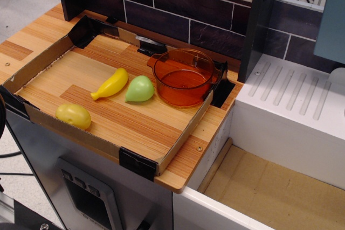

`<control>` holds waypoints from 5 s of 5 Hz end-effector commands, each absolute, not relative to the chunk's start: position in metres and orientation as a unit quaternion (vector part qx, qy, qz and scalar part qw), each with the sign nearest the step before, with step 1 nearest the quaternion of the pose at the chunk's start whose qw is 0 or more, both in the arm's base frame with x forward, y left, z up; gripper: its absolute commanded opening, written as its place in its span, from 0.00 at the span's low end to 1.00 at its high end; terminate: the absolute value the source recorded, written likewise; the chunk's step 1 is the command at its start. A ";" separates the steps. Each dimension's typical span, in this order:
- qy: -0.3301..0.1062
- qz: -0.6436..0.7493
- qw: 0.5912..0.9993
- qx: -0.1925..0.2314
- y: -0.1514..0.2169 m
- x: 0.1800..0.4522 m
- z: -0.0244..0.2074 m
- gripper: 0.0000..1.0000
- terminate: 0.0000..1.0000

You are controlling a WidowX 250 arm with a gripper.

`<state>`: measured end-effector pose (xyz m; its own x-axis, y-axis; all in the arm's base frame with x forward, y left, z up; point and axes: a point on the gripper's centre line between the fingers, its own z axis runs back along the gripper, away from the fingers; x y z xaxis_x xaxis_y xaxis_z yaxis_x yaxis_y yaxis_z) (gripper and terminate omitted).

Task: Put potato in pot

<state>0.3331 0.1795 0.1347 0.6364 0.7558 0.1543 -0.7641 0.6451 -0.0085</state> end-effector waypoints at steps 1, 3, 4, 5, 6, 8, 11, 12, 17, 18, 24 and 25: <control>-0.072 0.420 0.904 0.029 0.179 0.333 0.135 1.00 0.00; -0.029 0.623 0.782 0.013 0.176 0.334 0.152 1.00 0.00; -0.052 0.681 0.730 0.012 0.167 0.319 0.154 1.00 0.00; -0.021 0.707 0.707 0.025 0.158 0.297 0.151 1.00 0.00; -0.018 0.710 0.703 0.040 0.149 0.288 0.144 1.00 0.00; 0.005 0.702 0.712 0.028 0.129 0.265 0.120 1.00 0.00; -0.009 0.717 0.697 -0.007 0.108 0.232 0.083 1.00 0.00; -0.017 0.721 0.693 -0.003 0.109 0.234 0.069 1.00 0.00; -0.020 0.716 0.698 -0.013 0.116 0.231 0.052 1.00 0.00; -0.023 0.716 0.698 -0.004 0.116 0.229 0.045 1.00 0.00; -0.039 0.706 0.707 0.011 0.103 0.230 0.014 0.00 0.00; -0.035 0.711 0.702 0.014 0.101 0.233 0.013 0.00 0.00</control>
